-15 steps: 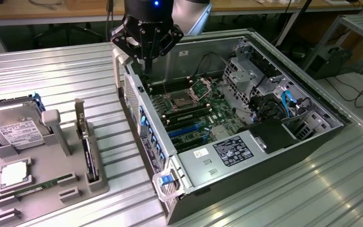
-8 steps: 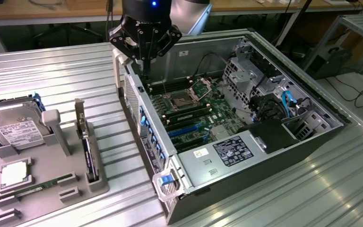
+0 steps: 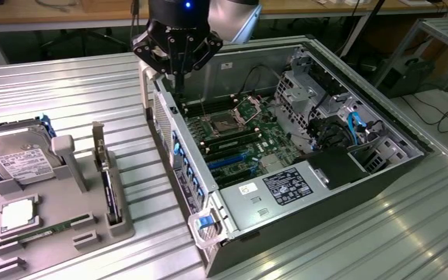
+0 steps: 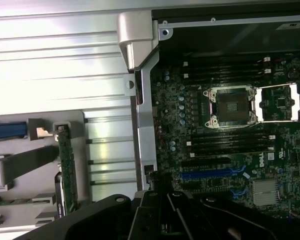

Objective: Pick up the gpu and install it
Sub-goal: 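Reach for the gpu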

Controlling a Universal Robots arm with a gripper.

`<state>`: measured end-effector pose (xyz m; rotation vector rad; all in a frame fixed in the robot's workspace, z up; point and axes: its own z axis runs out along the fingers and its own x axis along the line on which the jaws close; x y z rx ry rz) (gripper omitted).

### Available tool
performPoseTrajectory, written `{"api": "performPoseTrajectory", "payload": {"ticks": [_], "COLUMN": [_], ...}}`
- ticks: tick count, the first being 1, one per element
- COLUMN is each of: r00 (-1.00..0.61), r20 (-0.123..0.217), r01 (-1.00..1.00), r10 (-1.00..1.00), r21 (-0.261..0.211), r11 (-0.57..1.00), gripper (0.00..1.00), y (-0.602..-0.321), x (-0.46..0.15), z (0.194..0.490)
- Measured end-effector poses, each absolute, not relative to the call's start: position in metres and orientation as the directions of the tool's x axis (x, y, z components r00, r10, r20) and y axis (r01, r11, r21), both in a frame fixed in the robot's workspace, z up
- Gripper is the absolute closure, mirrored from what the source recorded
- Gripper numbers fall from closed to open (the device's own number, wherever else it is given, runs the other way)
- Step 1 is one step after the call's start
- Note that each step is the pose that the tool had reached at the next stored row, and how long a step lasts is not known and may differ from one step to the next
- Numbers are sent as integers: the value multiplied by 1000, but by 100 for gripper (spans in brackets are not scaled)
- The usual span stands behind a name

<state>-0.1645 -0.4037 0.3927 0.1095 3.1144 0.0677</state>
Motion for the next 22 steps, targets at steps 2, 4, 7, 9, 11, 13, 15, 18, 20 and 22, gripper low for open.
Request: {"api": "performPoseTrajectory", "payload": {"ticks": [2,4,7,9,11,13,15,18,20,22], "r00": [-997,-997,-997,-997,-997,-997,-997,-997,-997,-997], "r20": [-23,-23,-22,-22,-22,-22,-22,-22,-22,-22], "r01": [69,70,70,70,70,70,70,69,69,69], "r10": [71,71,71,71,71,71,71,71,71,70], "r21": [44,44,44,44,44,44,44,44,44,44], "r11": [997,997,997,997,997,997,997,997,997,997], "gripper": [89,89,89,89,89,89,89,89,89,89], "y": [-404,-404,-404,-404,-404,-404,-405,-405,-405,-406], "x": [-165,-166,-168,-170,-172,-174,-175,-178,-180,-181], "z": [393,393,393,393,393,393,392,392,392,392]}}
